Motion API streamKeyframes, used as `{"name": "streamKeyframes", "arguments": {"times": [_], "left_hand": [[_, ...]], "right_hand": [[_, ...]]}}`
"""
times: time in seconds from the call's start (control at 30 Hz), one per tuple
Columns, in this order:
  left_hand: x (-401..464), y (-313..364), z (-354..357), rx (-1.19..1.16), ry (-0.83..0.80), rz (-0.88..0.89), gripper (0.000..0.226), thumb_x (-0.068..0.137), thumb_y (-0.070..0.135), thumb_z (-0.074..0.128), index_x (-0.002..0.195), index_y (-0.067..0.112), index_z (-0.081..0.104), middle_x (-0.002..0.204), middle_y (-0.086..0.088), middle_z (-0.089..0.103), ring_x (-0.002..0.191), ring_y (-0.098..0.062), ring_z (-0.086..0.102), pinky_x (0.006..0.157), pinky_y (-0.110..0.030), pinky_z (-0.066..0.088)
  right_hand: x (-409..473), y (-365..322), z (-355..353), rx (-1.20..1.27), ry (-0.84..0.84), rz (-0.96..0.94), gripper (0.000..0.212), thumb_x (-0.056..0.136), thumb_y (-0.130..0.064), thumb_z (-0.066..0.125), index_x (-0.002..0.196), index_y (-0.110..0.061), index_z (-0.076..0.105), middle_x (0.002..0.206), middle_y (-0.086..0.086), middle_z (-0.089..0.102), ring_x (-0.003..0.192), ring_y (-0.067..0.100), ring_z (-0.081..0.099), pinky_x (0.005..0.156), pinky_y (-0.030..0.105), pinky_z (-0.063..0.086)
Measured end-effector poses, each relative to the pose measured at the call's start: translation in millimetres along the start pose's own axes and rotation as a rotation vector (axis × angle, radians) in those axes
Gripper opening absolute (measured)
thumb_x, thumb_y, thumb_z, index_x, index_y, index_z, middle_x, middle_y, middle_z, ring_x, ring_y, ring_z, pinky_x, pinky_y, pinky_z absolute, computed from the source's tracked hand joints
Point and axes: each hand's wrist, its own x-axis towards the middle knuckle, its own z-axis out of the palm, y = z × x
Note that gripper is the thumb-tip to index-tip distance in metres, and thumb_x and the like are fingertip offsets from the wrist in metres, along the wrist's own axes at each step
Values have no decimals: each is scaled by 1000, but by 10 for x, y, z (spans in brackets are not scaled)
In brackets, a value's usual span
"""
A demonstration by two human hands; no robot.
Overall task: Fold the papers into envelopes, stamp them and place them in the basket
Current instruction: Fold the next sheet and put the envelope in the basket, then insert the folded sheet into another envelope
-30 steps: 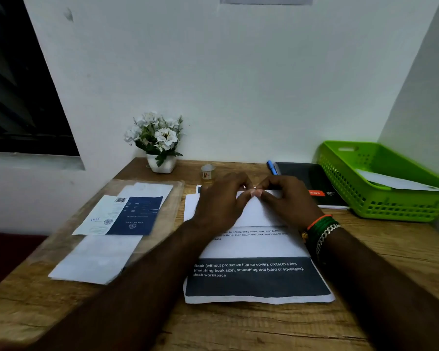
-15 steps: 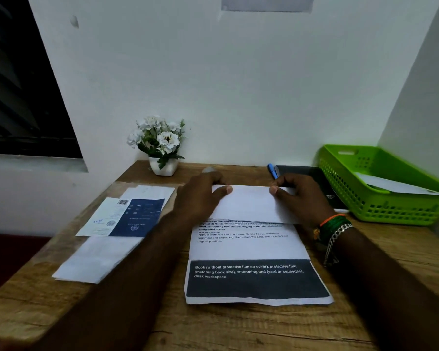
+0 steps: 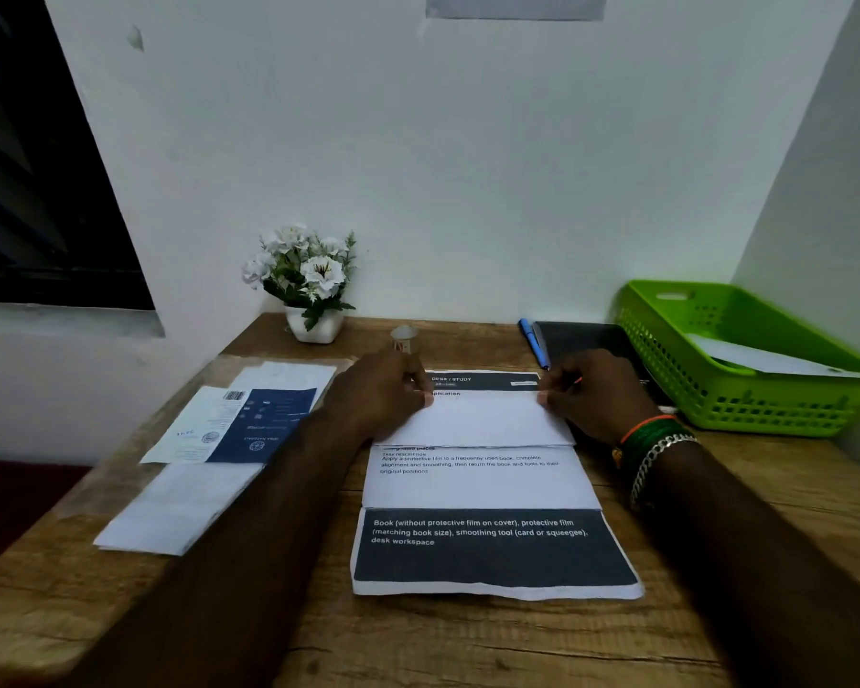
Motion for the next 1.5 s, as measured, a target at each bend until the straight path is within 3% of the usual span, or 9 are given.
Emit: {"name": "streamKeyframes", "arguments": {"times": [0.13,0.33,0.53,0.67,0.8,1.0,1.23,1.4,1.5], "left_hand": [[-22,37,9,27,8,8,5,86,28,77,89,28,72,82,14,61,80,-4,57,72,-26,42],[-119,106,-13,84,30,23,7,89,30,73,96,28,72,86,16,61,87,-4,57,66,-20,36],[-581,197,-180,114,25,52,26,95,47,65,119,37,64,119,14,65,114,-10,58,110,-40,37],[-1191,-284,-630,-2,119,-35,24,96,40,65,120,40,66,118,24,59,107,-8,60,96,-38,52],[-1742,-1020,-1052,-38,223,-110,17,101,34,58,110,36,73,121,17,66,109,-9,60,92,-35,49],[-2071,-1376,-1060,-130,195,-52,36,98,27,38,115,33,69,129,8,64,118,-13,58,99,-37,49],[-2037,-1378,-1054,-203,207,-87,38,94,31,36,106,31,72,130,7,65,120,-15,57,101,-40,49],[-2024,-1410,-1065,-267,210,-94,35,103,17,41,107,31,74,133,6,64,121,-15,56,103,-39,48],[-2048,-1373,-1093,-328,203,-124,37,97,29,38,105,35,73,132,5,65,119,-15,57,101,-36,48]], "right_hand": [[-31,-59,33,-27,-25,-126,8,75,-16,82,73,-22,77,74,-7,71,63,-8,55,61,3,37],[-51,-117,113,-143,-108,-128,15,80,-16,71,69,-26,72,75,-6,73,65,7,62,76,24,51],[-215,-327,119,-321,-83,-46,16,80,-26,62,66,-33,62,90,2,74,86,28,70,77,40,58],[-426,-513,32,-464,-63,-95,16,87,-30,64,99,-32,74,111,2,74,104,28,68,86,37,55],[-762,-1026,125,-162,-6,-315,13,88,-27,69,99,-30,74,99,-5,75,88,17,71,80,34,54],[-1174,-2005,644,77,-418,-670,26,79,-20,74,104,-26,77,119,-2,66,111,7,59,95,18,41],[-1210,-2330,1006,51,-409,-662,31,76,-39,80,104,-25,77,115,-4,65,102,10,63,89,32,55],[-1217,-2364,1056,8,-384,-667,21,84,-38,72,97,-24,78,108,-7,66,96,8,63,84,37,56],[-1251,-2385,1084,34,-325,-648,21,89,-37,66,96,-21,76,108,-7,68,98,9,61,85,38,55]]}}
